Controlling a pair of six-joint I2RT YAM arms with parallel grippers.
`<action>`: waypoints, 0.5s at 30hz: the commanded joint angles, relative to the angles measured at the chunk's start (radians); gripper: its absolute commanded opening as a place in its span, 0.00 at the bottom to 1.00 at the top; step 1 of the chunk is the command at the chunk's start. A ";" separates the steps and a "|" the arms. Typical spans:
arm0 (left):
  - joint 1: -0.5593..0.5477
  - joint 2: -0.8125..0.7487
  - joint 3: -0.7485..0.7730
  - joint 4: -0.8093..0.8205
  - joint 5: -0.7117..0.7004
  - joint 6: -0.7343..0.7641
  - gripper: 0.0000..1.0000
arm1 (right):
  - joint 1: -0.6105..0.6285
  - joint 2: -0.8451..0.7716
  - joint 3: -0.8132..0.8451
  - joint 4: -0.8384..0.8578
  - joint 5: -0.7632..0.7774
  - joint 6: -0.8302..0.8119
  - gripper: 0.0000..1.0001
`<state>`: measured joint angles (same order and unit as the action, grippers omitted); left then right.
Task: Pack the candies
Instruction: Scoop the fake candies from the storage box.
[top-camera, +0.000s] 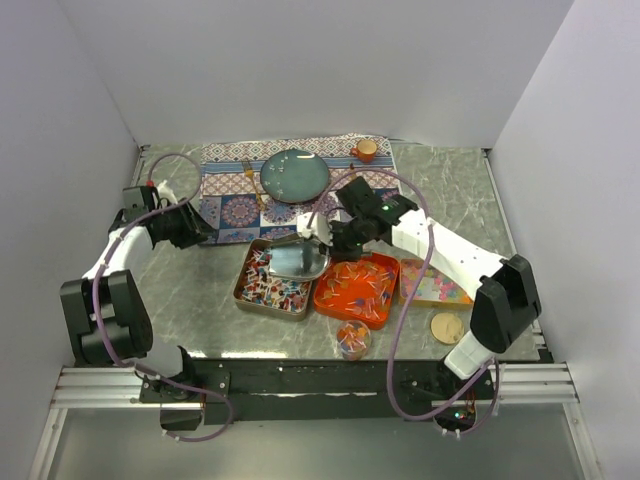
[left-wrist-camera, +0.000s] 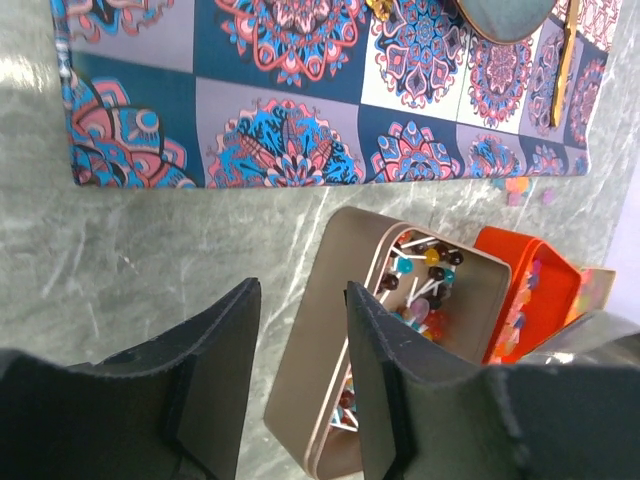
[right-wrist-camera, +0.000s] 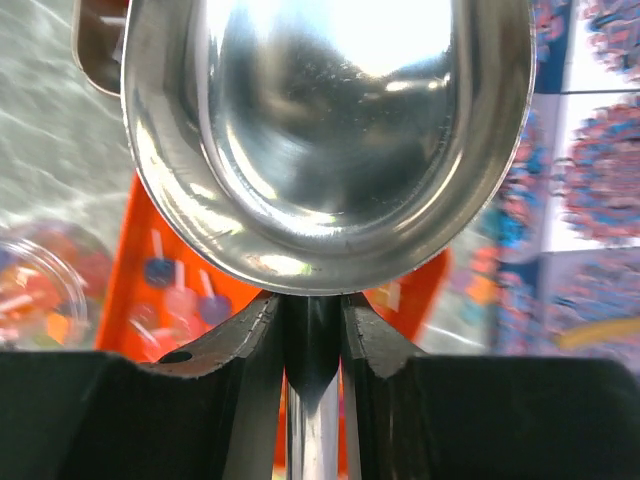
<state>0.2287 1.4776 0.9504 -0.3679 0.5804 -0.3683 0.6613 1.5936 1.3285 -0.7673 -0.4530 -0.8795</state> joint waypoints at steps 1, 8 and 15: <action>0.006 0.007 -0.001 -0.006 -0.014 -0.066 0.44 | 0.061 0.051 0.216 -0.117 0.274 -0.134 0.00; 0.004 -0.072 -0.125 -0.069 -0.136 -0.192 0.03 | 0.142 0.137 0.281 -0.223 0.585 -0.335 0.00; 0.003 -0.158 -0.309 0.017 -0.114 -0.365 0.01 | 0.244 0.235 0.337 -0.293 0.761 -0.357 0.00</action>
<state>0.2298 1.3811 0.7052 -0.4030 0.4690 -0.6117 0.8497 1.7939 1.6001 -1.0031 0.1513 -1.1774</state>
